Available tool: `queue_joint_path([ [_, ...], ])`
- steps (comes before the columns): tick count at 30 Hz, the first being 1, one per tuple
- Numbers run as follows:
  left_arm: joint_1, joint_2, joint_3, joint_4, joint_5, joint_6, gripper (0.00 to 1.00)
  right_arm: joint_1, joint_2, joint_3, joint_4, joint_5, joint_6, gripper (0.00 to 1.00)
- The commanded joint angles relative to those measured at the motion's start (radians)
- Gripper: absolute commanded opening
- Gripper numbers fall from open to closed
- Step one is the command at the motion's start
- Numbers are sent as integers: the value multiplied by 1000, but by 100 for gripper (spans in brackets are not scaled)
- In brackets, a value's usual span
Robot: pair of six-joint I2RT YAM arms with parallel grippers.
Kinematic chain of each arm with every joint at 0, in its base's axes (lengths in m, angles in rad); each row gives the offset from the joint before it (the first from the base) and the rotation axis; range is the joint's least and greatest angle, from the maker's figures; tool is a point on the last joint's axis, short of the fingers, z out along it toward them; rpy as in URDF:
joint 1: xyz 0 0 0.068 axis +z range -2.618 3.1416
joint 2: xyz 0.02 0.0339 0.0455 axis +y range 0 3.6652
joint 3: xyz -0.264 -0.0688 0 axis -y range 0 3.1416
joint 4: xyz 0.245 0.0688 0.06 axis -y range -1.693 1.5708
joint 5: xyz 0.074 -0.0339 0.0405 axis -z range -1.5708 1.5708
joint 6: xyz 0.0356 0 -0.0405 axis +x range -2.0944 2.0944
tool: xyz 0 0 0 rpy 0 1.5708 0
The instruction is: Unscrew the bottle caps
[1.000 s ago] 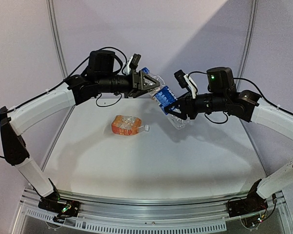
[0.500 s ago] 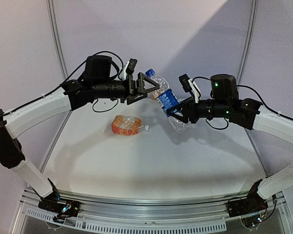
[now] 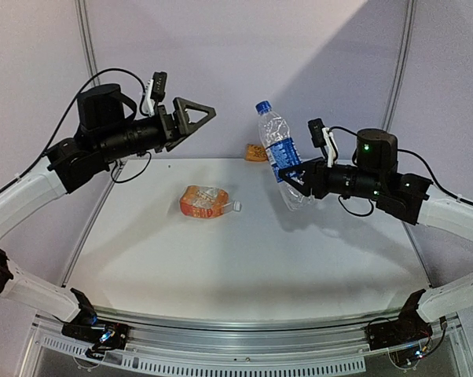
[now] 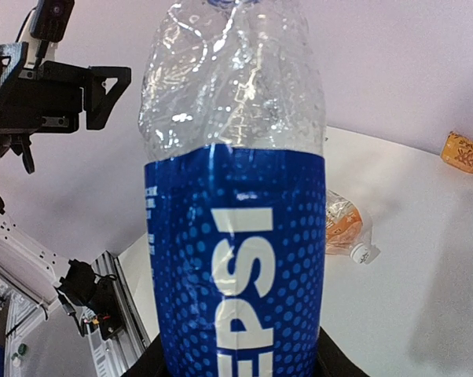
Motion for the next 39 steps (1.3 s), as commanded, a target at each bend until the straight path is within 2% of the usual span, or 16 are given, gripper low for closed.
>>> queue_joint_path([
  [1,21,58,77,-16,56,48,99,2,-11,8,43,27,91,5],
  [3,26,80,94,0,132,49,99,3,-5,17,29,13,91,4],
  [4,27,89,93,19,159,45,99,3,-4,21,22,4,92,0],
  [8,27,125,110,56,199,32,99,2,0,35,-17,-28,99,0],
  [12,27,195,188,43,265,43,99,2,4,15,39,-206,65,0],
  [16,27,233,218,76,342,37,98,2,3,5,34,-281,22,0],
  [23,28,277,223,203,443,-10,85,2,2,15,-32,-341,-42,0],
  [31,28,305,242,179,449,-17,65,2,-4,13,-38,-337,-46,0],
  [39,28,307,242,141,417,-13,55,2,-10,10,-28,-336,-41,0],
])
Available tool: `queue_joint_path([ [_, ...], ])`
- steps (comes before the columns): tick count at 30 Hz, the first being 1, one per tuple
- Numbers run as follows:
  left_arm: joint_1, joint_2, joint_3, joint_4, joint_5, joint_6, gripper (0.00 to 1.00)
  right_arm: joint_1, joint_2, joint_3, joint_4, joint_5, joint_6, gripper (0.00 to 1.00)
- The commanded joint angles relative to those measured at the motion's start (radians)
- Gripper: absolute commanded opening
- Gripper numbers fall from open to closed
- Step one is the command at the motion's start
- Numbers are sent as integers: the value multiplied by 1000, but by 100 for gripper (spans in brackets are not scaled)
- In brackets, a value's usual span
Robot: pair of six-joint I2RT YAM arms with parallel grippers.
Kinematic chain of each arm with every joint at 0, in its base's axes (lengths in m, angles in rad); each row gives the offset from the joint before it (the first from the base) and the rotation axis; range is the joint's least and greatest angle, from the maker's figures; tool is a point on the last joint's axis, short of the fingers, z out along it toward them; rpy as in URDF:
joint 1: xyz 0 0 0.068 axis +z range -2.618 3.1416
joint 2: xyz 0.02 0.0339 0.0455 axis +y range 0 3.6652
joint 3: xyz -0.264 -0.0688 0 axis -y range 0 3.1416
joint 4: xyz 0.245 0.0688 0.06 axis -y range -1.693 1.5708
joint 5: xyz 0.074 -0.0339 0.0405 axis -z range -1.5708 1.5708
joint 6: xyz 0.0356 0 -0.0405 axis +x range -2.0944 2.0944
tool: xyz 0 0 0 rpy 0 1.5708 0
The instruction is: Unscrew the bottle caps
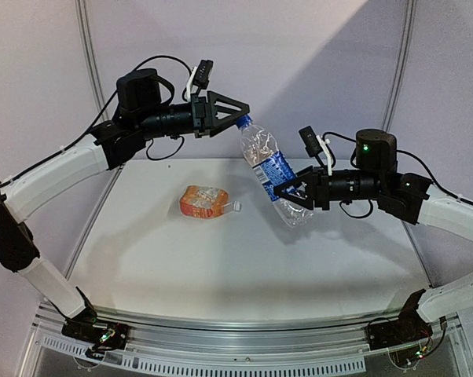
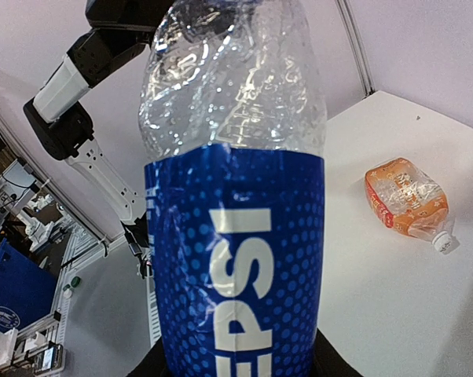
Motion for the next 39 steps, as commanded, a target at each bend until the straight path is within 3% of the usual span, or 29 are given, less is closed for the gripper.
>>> queue_joint_path([
  [1,10,14,22,-25,-14,7,53,2,-10,8,0,-9,-10,0],
  [4,10,21,22,-28,-19,1,39,2,-9,9,-1,-9,-11,0],
  [9,10,26,14,-28,-18,-12,36,3,-6,12,6,-8,-8,0],
  [20,7,41,14,-85,-35,-35,11,2,-5,13,-4,56,-9,0],
  [29,-14,63,26,-195,-158,-89,2,17,32,71,-122,299,-68,0],
  [39,-68,92,50,-394,-418,-257,1,86,121,182,-293,631,-154,0],
])
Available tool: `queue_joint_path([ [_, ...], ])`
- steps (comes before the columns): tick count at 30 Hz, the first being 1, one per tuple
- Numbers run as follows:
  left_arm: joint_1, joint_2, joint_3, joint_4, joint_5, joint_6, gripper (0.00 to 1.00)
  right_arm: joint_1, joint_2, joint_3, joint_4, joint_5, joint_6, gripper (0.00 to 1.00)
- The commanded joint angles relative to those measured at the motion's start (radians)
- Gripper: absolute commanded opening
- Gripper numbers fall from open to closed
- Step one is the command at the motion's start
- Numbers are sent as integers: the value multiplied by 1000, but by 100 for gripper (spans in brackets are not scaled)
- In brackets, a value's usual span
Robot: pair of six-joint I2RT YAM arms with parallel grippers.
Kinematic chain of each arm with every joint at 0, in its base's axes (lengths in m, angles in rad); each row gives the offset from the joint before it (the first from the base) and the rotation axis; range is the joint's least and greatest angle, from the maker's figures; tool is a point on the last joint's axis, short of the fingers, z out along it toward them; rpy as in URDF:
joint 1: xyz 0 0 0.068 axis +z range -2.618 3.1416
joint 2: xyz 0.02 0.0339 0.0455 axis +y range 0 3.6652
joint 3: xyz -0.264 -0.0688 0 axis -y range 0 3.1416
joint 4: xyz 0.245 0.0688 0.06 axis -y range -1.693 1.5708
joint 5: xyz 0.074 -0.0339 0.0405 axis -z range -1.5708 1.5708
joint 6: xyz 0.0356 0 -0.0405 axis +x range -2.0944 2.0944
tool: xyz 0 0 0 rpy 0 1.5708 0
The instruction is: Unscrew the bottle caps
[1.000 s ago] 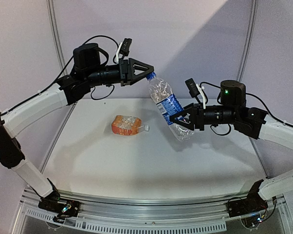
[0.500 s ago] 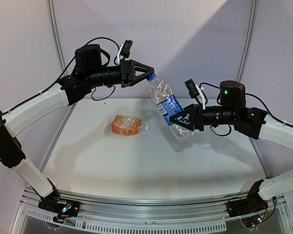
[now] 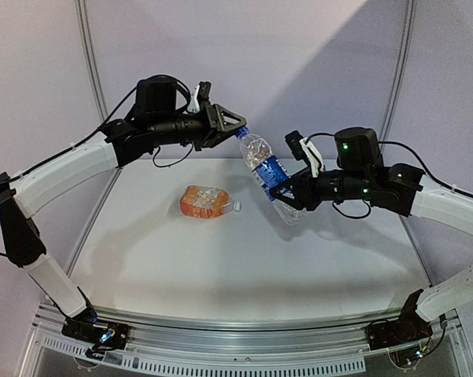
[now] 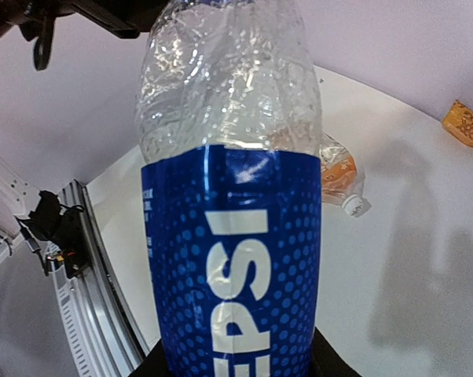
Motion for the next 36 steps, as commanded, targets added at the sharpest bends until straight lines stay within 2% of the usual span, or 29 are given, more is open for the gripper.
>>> queue_joint_path([
  [1,-52,32,7,-193,-112,-95,1,24,46,65,-69,283,-50,0],
  [7,-64,38,12,-264,-148,-183,4,43,81,90,-118,372,-49,0],
  [13,-69,22,-20,-173,-101,-171,16,44,63,50,-89,315,-42,0],
  [16,-68,2,-42,-137,-97,-147,30,43,41,24,-73,282,-30,0],
  [18,-67,-24,-64,-102,-96,-127,44,42,29,8,-66,261,-21,0],
  [19,-65,-36,-75,-88,-98,-115,56,43,20,-2,-62,248,-18,0],
  [21,-58,-63,-95,-66,-101,-94,72,43,6,-19,-55,241,-8,0],
  [26,-24,-131,-145,-11,-71,-30,99,42,-35,-53,-43,207,10,0],
  [29,4,-174,-183,19,-32,12,99,41,-59,-71,-22,196,23,0],
  [31,27,-201,-217,79,44,44,99,42,-72,-81,0,173,28,0],
  [36,58,-226,-235,147,212,134,99,42,-132,-130,119,3,40,0],
])
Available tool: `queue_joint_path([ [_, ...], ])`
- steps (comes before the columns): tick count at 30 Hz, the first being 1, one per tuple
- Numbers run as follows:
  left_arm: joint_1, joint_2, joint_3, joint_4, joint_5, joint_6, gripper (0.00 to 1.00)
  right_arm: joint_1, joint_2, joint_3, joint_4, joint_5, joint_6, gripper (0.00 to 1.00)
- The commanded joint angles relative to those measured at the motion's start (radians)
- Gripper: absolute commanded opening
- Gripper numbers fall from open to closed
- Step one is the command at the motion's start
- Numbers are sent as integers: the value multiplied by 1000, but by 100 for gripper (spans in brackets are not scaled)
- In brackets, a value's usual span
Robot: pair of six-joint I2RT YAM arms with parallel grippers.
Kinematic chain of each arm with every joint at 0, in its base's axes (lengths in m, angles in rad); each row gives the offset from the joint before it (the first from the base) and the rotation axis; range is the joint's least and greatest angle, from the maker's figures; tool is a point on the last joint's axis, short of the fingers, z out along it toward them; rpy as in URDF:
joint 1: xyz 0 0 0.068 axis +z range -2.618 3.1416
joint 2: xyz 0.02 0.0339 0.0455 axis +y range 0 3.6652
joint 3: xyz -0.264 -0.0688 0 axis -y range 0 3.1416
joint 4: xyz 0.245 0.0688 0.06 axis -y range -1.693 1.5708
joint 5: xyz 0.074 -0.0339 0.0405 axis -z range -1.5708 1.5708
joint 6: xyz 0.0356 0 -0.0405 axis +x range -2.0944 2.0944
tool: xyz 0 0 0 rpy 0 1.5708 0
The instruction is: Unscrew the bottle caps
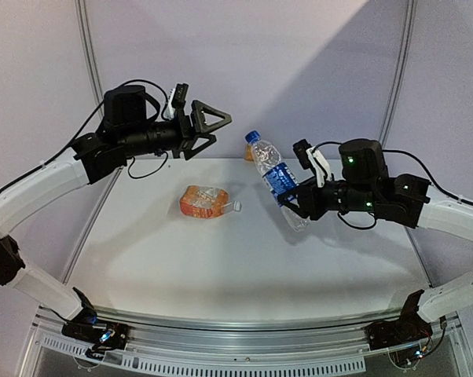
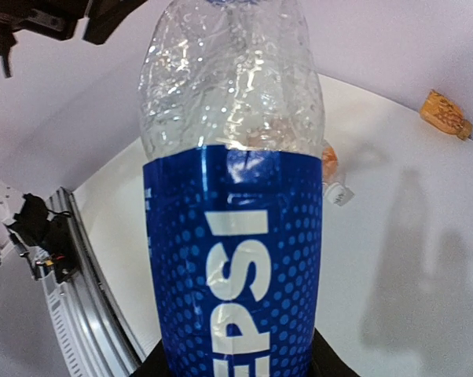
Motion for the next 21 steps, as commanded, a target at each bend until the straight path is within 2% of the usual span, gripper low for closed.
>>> queue_joint_path([
  [1,25,-11,-20,89,182,104,99,-6,-70,-52,151,-191,29,0],
  [9,31,10,-55,321,318,40,90,-5,-95,-72,270,-353,90,0],
  [16,31,20,-45,415,378,26,85,-7,-77,-81,340,-397,144,0],
  [21,30,33,-32,423,372,29,75,-6,-74,-88,356,-422,155,0],
])
